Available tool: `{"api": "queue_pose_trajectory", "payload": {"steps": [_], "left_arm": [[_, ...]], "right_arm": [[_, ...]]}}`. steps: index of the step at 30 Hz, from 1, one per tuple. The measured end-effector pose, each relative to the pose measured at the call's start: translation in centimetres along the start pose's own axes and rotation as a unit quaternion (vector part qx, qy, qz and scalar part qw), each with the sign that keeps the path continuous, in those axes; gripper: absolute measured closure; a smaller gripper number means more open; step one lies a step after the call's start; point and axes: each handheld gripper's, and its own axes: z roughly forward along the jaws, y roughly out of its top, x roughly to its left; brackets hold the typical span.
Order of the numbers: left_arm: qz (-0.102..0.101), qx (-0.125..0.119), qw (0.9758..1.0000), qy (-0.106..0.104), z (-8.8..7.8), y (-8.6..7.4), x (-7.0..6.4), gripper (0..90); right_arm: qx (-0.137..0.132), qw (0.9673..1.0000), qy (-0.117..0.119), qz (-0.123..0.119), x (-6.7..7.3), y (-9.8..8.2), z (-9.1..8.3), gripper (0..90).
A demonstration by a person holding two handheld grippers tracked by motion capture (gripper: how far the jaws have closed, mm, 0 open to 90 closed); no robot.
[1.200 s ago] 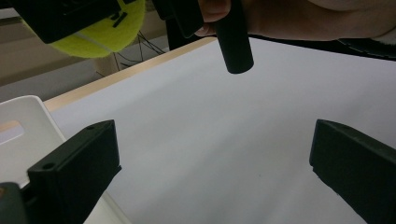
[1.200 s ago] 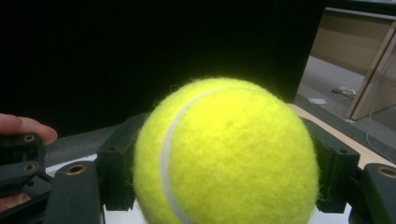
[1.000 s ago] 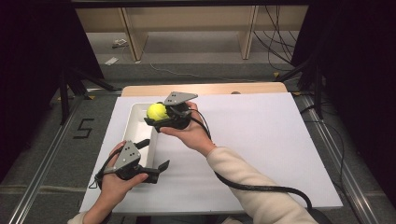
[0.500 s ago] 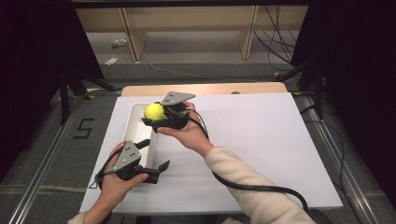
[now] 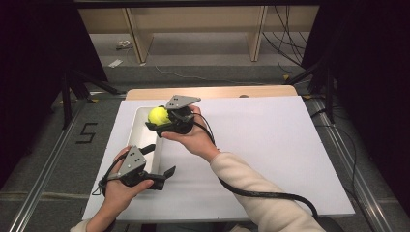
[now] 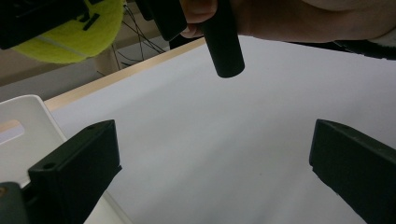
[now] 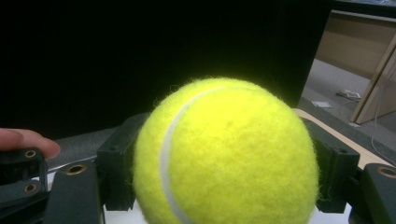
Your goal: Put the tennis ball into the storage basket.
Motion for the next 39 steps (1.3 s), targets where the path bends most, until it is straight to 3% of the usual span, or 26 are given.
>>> {"api": "queue_pose_trajectory", "payload": {"steps": [39], "left_arm": [[-0.002,-0.001,1.0000,0.001,0.0,0.0,0.0,1.3]], "right_arm": [[0.004,0.9999,0.007,-0.006,0.5,0.9,1.2,26.8]]}}
